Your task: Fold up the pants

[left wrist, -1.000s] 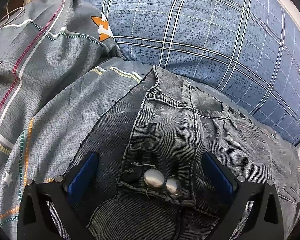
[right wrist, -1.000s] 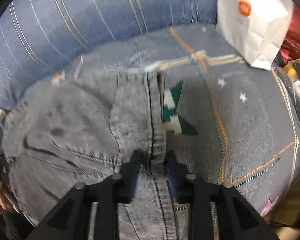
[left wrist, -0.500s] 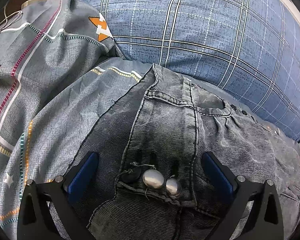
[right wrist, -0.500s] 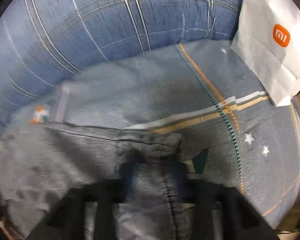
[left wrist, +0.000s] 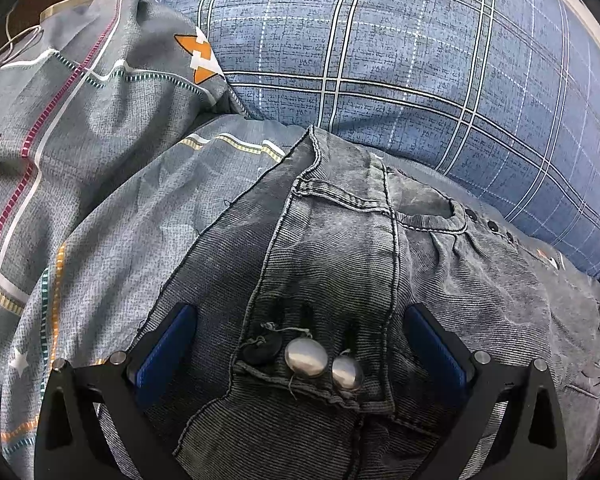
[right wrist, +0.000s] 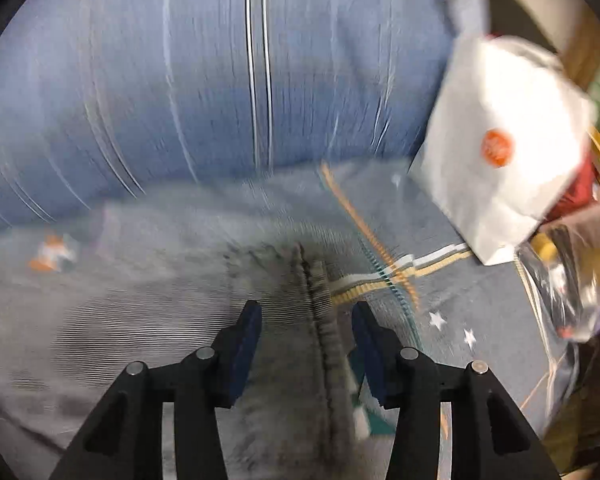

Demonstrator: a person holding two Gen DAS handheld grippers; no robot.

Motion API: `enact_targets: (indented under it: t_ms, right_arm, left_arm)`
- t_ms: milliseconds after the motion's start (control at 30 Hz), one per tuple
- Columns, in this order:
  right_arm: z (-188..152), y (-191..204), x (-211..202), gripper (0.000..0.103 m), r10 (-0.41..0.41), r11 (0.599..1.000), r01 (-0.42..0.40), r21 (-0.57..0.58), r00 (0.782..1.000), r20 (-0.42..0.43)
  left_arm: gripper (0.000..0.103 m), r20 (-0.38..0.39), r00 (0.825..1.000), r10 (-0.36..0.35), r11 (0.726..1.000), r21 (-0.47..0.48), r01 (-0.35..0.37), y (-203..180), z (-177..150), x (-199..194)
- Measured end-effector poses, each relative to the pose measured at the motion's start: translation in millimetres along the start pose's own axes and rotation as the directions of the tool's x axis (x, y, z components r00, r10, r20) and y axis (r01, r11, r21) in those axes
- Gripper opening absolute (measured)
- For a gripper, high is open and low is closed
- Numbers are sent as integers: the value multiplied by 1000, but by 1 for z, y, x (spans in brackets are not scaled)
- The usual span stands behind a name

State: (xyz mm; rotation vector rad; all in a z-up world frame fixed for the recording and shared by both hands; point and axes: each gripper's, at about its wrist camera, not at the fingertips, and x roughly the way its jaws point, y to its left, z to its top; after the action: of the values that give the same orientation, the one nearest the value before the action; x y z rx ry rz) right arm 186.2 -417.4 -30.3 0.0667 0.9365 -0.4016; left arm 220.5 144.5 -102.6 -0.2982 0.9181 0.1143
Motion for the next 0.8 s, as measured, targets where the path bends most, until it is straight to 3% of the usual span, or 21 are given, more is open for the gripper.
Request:
enact_targets:
  t_ms: [67, 100, 167, 200, 233, 267, 300, 333, 400, 500, 567, 633, 700, 800]
  right_arm:
    - [-8, 9, -27, 58, 112, 994, -112, -3, 993, 31]
    - [-15, 16, -39, 67, 179, 984, -179, -15, 983, 32]
    - [-33, 31, -42, 71, 244, 969, -244, -44, 970, -6]
    - [-43, 35, -33, 74, 242, 968, -246, -54, 968, -64]
    - [-57, 42, -7, 74, 220, 970, -236, -60, 956, -194]
    - [-69, 44, 17, 74, 205, 973, -229, -42, 927, -315]
    - [-69, 42, 6, 71, 201, 976, -215, -36, 952, -228]
    - [-66, 41, -3, 71, 175, 983, -184, -25, 962, -209]
    - [-62, 41, -38, 73, 244, 969, -245, 6, 964, -103]
    - [-72, 40, -77, 75, 261, 964, -262, 39, 965, 19]
    - [-94, 37, -95, 77, 322, 937, -335, 100, 939, 125]
    - [-123, 40, -103, 80, 380, 899, -414, 142, 900, 214]
    - [-148, 49, -101, 80, 390, 888, -436, 148, 883, 261]
    - [-166, 63, -102, 80, 419, 882, -460, 102, 865, 277]
  left_arm:
    - [103, 0, 1000, 0, 1000, -2, 0, 0, 0, 0]
    - [103, 0, 1000, 0, 1000, -2, 0, -1, 0, 0]
    - [103, 1, 1000, 0, 1000, -2, 0, -1, 0, 0]
    - [103, 1, 1000, -2, 1000, -3, 2, -1, 0, 0]
    - [103, 1, 1000, -3, 1000, -5, 3, -1, 0, -1]
    - [103, 1, 1000, -8, 1000, -7, 8, 0, 0, -2]
    - [103, 3, 1000, -15, 1000, -10, 15, 1, 0, -4]
    - [103, 10, 1000, -24, 1000, -14, 25, 3, -1, -8]
    - [103, 46, 999, -28, 999, -23, 29, 7, 1, -20]
    - [103, 155, 988, -26, 999, -29, 31, 15, 3, -50]
    - [103, 191, 982, -6, 999, -34, 13, 21, 4, -65]
    - [103, 166, 986, 5, 999, -52, 3, 27, 6, -70]
    - [103, 111, 994, 7, 999, -46, -2, 30, 8, -71]
    - [103, 89, 995, 46, 998, 38, -49, 26, 13, -74]
